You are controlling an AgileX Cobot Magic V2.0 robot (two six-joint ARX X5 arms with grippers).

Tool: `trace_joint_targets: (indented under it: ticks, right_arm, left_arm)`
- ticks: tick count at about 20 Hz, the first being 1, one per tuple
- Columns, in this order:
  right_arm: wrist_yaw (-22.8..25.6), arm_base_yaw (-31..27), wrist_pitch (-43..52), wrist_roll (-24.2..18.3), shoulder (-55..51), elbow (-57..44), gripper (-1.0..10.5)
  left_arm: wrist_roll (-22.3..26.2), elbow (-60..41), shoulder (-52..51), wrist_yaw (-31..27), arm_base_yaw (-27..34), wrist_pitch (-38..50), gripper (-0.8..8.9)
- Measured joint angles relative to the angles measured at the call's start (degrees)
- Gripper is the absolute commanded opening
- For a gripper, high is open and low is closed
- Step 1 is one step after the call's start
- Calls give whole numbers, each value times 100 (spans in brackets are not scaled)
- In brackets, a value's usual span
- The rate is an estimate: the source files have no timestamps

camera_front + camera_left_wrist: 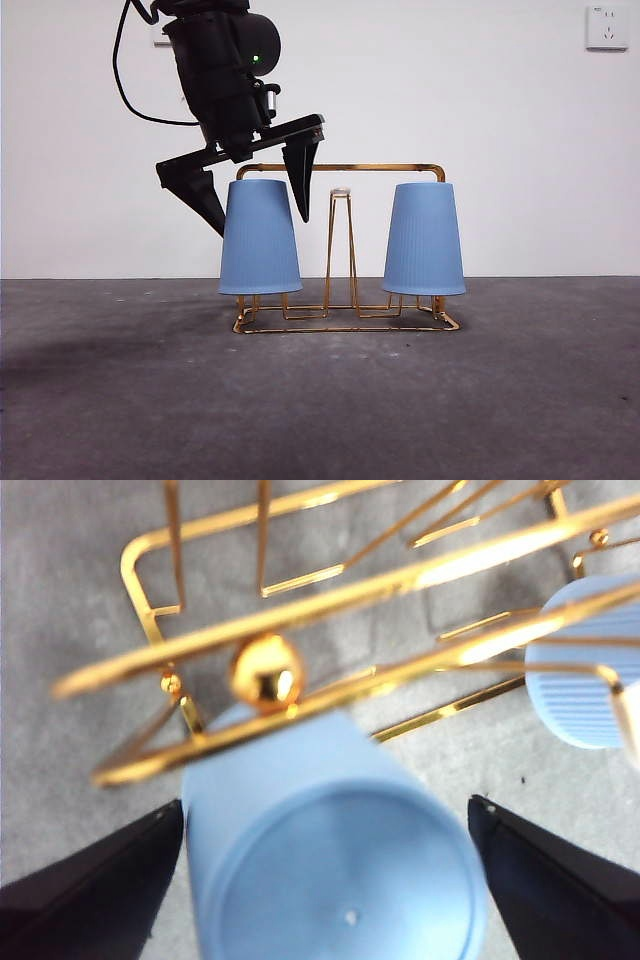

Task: Pick up cup 1,put cup 1 in the cup rack,pick up cup 2,put cup 2 in the cup rack

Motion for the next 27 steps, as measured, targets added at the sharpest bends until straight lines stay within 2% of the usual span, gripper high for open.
trace_joint_targets:
  ticks: [6,12,14,17,21,23,27]
  right_arm:
    - [-22,0,-4,2,-2,0,249]
    - [-22,0,-4,0,-2,0,249]
    - [-22,0,-4,0,-2,0,249]
    - [-22,0,-4,0,-2,0,249]
    - [-20,0,-4,2,11,0,249]
    - [31,0,-7,0,24,0,249]
    - [472,0,-4,0,105,0,249]
  left_arm:
    - [9,142,2,0,0,-262,480]
    - [111,1307,4,-31,-2,-1034,480]
    - [140,1665,2,-254,-7,-1445,480]
    - [214,1670,-210,-251,-9,-1445,480]
    - [332,1670,-1003,-402,-13,-1443,480]
    - [424,1672,-1447,-164,-9,-1443,471]
    - [632,1672,-2282,807,-262,-1445,467]
